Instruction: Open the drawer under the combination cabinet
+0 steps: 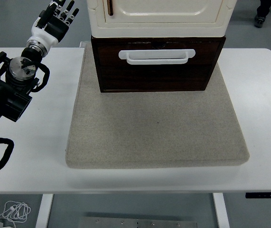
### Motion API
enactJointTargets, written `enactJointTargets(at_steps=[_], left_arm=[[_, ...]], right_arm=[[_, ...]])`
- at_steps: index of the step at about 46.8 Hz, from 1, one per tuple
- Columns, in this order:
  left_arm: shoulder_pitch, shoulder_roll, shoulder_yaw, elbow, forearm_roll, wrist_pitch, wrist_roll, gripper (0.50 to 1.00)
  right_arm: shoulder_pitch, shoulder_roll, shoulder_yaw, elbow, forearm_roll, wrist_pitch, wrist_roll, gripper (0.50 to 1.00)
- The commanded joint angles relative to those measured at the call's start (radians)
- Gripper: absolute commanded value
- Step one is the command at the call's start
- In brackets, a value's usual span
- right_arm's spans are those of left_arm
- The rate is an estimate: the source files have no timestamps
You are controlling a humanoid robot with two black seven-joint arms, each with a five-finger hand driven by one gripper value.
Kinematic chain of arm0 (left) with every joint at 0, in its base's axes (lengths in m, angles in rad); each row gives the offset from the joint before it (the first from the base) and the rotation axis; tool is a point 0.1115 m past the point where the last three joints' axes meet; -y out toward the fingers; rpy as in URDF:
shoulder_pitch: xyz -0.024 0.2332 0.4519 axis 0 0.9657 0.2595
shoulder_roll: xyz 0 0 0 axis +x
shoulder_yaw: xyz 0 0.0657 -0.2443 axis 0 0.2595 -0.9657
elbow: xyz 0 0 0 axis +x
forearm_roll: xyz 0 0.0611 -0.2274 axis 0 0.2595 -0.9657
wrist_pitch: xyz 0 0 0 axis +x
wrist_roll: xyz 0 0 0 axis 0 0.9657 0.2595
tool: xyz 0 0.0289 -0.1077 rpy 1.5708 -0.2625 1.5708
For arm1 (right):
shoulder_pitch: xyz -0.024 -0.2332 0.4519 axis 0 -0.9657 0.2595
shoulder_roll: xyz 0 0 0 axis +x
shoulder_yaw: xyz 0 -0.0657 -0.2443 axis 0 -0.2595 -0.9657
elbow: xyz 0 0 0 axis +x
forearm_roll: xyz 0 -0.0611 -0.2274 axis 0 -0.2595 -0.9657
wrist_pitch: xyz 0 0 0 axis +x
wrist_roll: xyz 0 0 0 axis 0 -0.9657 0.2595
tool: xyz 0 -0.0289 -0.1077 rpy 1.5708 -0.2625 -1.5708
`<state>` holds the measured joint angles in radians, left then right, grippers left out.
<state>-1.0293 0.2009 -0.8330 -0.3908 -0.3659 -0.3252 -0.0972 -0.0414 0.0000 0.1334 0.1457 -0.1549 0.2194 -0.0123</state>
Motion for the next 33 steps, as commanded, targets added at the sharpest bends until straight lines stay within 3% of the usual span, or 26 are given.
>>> enactJointTargets(at_steps=[1, 33], left_arm=[[0.000, 0.000, -0.001, 0.000, -0.002, 0.000, -0.001, 1.000], [-0.015, 0.023, -0.001, 0.026, -0.013, -0.014, 0.001, 1.000]], right_arm=[[0.000, 0.000, 0.000, 0.000, 0.000, 0.000, 0.000, 0.926], [0.000, 0.000, 0.000, 0.000, 0.000, 0.000, 0.000, 0.926]])
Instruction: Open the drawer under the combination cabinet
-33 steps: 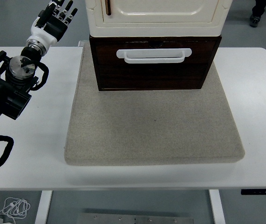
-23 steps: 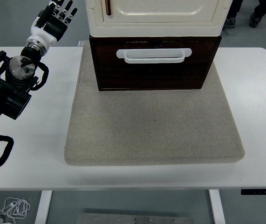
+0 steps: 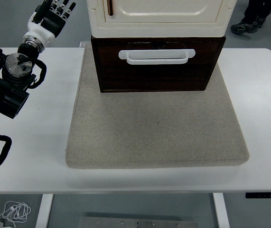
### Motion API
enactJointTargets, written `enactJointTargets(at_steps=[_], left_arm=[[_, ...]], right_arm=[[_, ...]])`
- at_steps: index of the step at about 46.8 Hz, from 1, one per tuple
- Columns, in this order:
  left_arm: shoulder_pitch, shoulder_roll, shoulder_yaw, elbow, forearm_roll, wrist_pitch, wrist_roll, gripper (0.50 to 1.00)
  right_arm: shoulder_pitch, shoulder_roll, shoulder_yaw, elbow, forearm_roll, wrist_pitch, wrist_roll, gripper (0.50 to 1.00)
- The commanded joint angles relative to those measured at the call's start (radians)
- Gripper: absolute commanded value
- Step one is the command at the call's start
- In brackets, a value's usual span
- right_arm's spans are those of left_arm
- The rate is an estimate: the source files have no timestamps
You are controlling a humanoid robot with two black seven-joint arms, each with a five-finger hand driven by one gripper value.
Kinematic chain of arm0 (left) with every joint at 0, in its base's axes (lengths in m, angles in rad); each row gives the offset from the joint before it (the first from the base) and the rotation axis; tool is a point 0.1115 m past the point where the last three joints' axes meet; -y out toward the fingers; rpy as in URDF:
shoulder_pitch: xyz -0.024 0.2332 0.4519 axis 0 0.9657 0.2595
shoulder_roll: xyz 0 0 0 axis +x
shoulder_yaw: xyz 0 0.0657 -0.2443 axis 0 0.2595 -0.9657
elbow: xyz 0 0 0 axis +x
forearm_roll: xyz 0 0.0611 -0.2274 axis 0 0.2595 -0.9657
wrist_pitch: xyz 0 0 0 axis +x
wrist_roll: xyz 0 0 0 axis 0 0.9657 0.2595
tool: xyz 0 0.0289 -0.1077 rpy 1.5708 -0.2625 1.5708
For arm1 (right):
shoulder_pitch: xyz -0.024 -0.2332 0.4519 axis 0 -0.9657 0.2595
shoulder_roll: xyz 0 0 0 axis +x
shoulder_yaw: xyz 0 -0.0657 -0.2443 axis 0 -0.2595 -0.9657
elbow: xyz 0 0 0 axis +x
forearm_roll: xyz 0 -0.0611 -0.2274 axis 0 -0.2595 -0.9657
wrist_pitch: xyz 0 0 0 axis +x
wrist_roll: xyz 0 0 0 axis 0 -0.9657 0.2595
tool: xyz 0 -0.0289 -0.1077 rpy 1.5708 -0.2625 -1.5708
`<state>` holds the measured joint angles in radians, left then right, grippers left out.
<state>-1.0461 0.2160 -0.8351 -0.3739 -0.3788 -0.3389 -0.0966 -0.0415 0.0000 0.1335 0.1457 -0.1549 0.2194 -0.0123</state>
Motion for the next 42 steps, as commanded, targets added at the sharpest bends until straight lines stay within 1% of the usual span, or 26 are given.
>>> enactJointTargets(at_steps=[1, 10, 16, 25, 31, 37, 42], left_arm=[[0.001, 0.012, 0.001, 0.012, 0.000, 0.000, 0.000, 1.000], [0.001, 0.032, 0.011, 0.017, 0.014, 0.000, 0.000, 1.000], [-0.005, 0.036, 0.016, 0.018, 0.017, 0.017, -0.003, 1.000], [-0.028, 0.054, 0.014, 0.018, 0.024, 0.037, -0.031, 1.000], [-0.066, 0.089, 0.016, 0.015, 0.026, 0.046, -0.037, 1.000], [-0.120, 0.140, 0.021, 0.003, 0.058, 0.046, -0.032, 1.000], [-0.202, 0.181, 0.022, 0.001, 0.115, 0.049, -0.032, 1.000]], right_arm=[[0.000, 0.000, 0.000, 0.000, 0.000, 0.000, 0.000, 0.926], [0.000, 0.000, 0.000, 0.000, 0.000, 0.000, 0.000, 0.926], [0.000, 0.000, 0.000, 0.000, 0.000, 0.000, 0.000, 0.926], [0.000, 0.000, 0.000, 0.000, 0.000, 0.000, 0.000, 0.926], [0.000, 0.000, 0.000, 0.000, 0.000, 0.000, 0.000, 0.926], [0.000, 0.000, 0.000, 0.000, 0.000, 0.000, 0.000, 0.926], [0.000, 0.000, 0.000, 0.000, 0.000, 0.000, 0.000, 0.926]])
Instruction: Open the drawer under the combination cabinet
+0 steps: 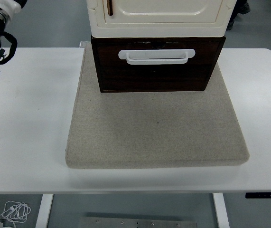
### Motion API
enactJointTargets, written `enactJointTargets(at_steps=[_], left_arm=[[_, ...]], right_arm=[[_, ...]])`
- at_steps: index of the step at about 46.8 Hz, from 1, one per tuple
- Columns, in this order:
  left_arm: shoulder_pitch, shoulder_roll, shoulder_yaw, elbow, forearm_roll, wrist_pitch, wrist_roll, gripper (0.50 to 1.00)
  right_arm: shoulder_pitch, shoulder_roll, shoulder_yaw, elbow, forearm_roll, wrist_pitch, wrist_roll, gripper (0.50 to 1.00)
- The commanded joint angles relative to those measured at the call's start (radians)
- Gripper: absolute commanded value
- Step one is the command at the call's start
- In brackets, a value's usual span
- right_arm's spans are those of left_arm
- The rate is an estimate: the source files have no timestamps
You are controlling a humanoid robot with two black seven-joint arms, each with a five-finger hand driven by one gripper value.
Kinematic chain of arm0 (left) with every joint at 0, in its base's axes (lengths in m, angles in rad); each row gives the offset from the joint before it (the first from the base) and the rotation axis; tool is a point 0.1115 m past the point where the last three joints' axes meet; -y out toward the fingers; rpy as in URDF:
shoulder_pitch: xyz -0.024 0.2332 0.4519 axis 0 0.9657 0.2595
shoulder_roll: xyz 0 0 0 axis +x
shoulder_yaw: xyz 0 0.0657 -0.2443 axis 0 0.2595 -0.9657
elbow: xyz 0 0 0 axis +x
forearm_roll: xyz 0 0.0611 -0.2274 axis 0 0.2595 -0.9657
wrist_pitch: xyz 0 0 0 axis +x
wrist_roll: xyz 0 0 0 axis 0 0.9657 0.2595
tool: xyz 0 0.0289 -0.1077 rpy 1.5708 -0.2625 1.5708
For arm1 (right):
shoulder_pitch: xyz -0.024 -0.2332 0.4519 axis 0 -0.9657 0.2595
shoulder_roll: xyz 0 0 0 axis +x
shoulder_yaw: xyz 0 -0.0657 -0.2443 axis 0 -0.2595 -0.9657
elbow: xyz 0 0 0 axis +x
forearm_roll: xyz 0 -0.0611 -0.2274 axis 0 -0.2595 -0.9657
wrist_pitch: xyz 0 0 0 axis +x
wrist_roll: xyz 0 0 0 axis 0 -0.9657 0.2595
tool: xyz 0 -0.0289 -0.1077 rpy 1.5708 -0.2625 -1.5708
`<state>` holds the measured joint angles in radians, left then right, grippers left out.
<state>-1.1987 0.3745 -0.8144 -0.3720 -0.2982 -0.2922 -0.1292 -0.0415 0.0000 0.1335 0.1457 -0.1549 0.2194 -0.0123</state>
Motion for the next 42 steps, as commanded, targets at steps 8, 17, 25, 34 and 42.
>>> enactJointTargets(at_steps=[8, 17, 25, 34, 42], left_arm=[[-0.174, 0.075, 0.023, -0.018, 0.145, 0.002, 0.003, 1.000], [-0.269, 0.119, 0.067, -0.142, 0.183, 0.004, 0.005, 1.000], [-0.375, 0.170, 0.118, -0.211, 0.238, -0.002, 0.005, 1.000], [-0.450, 0.222, 0.184, -0.360, 0.254, -0.008, 0.005, 1.000], [-0.489, 0.219, 0.187, -0.396, 0.332, -0.012, 0.006, 1.000]], right_arm=[[0.000, 0.000, 0.000, 0.000, 0.000, 0.000, 0.000, 0.926], [0.000, 0.000, 0.000, 0.000, 0.000, 0.000, 0.000, 0.926], [0.000, 0.000, 0.000, 0.000, 0.000, 0.000, 0.000, 0.926], [0.000, 0.000, 0.000, 0.000, 0.000, 0.000, 0.000, 0.926], [0.000, 0.000, 0.000, 0.000, 0.000, 0.000, 0.000, 0.926]])
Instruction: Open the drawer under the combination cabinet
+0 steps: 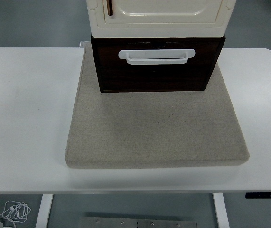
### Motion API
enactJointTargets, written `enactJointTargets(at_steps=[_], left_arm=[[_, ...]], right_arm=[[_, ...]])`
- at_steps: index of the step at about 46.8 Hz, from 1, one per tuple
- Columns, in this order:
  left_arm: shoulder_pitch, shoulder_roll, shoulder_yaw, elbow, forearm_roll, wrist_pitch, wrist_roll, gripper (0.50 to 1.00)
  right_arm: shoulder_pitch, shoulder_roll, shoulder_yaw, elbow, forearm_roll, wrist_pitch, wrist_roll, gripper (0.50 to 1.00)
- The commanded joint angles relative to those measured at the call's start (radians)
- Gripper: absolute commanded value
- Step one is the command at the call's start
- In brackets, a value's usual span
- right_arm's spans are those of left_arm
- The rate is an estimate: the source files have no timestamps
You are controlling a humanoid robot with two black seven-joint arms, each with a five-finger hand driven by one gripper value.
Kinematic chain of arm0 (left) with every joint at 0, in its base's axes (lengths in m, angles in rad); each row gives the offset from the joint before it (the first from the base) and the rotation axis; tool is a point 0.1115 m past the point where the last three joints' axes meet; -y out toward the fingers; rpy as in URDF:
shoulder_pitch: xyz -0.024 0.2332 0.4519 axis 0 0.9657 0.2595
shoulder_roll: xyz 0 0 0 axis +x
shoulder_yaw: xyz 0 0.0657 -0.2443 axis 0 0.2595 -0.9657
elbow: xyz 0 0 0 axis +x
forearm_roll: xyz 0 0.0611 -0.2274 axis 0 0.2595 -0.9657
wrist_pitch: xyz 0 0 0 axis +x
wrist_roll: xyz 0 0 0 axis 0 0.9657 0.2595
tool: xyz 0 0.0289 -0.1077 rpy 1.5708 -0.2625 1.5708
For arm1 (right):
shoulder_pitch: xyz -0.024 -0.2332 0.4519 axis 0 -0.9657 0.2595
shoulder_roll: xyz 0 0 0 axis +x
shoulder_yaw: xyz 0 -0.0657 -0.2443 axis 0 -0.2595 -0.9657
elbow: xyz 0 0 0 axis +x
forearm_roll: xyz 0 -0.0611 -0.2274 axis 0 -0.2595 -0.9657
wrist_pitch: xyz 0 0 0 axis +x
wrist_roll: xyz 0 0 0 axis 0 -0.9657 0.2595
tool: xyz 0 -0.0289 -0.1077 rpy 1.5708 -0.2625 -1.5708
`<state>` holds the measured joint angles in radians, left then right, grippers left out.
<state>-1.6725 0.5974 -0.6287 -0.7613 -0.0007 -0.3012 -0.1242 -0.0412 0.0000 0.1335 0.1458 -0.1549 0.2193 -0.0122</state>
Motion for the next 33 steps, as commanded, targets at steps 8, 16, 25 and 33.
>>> enactJointTargets(at_steps=[8, 16, 25, 33], left_arm=[[-0.021, -0.007, 0.003, -0.122, 0.065, -0.001, 0.006, 1.000], [-0.013, 0.002, 0.020, -0.282, 0.067, 0.002, 0.011, 1.000], [-0.042, 0.012, 0.153, -0.383, 0.067, 0.010, 0.009, 1.000], [-0.052, 0.025, 0.224, -0.467, 0.067, 0.008, 0.009, 1.000]], right_arm=[[0.000, 0.000, 0.000, 0.000, 0.000, 0.000, 0.000, 0.926], [0.000, 0.000, 0.000, 0.000, 0.000, 0.000, 0.000, 0.926], [0.000, 0.000, 0.000, 0.000, 0.000, 0.000, 0.000, 0.926], [0.000, 0.000, 0.000, 0.000, 0.000, 0.000, 0.000, 0.926]])
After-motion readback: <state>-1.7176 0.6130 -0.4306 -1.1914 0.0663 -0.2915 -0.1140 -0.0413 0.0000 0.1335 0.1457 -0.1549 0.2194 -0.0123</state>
